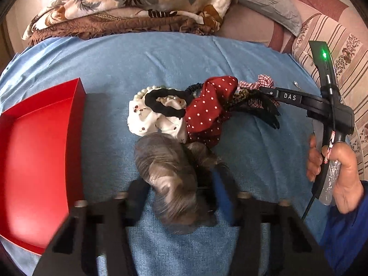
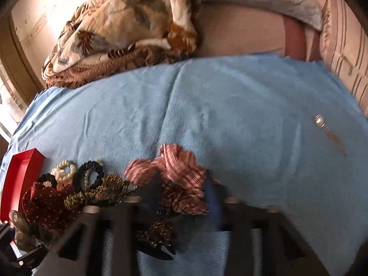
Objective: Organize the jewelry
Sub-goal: 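Grasp grey-brown scrunchie with left tool while right tool grasps plaid scrunchie, then drop grey-brown scrunchie into red box with left tool while right drops plaid scrunchie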
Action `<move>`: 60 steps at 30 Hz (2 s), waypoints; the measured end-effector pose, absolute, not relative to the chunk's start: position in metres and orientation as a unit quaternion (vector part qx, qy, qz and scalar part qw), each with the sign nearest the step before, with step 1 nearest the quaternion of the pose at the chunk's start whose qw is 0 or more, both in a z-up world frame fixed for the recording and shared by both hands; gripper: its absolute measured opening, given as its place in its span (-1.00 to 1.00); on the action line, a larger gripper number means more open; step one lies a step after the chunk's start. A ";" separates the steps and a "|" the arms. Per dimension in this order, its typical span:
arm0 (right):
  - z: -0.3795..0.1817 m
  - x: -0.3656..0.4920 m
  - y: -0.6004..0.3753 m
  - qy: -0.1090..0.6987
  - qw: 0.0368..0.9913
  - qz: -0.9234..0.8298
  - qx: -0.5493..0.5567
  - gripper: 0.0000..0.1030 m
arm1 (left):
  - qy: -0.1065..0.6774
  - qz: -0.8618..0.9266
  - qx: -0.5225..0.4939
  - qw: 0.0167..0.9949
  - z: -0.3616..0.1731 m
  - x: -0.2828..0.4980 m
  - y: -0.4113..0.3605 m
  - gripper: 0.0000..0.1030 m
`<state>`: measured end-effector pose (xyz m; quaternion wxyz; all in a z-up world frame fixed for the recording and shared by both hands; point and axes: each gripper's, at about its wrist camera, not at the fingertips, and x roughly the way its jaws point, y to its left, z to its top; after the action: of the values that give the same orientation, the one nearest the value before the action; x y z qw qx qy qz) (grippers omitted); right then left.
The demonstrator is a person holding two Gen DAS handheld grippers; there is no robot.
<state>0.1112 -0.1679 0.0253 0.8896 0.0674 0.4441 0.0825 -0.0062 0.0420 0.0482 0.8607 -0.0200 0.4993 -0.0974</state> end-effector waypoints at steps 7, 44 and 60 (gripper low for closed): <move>0.063 0.086 -0.177 0.389 0.916 0.051 0.082 -0.76 | 0.474 -0.117 -0.053 0.871 0.072 -0.029 0.049 -0.59; 0.058 -0.063 0.114 0.455 0.832 0.316 0.039 -0.65 | 0.444 0.103 -0.086 0.886 0.077 -0.095 0.312 -0.22; 0.054 -0.102 0.117 0.480 0.812 0.329 0.042 -0.55 | 0.398 0.108 -0.098 0.906 0.120 -0.124 0.307 0.02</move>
<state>-0.1018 0.1167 0.0542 0.8121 0.0423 0.4802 0.3288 -0.1244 0.3067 0.1200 0.9058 -0.0977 0.3979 0.1078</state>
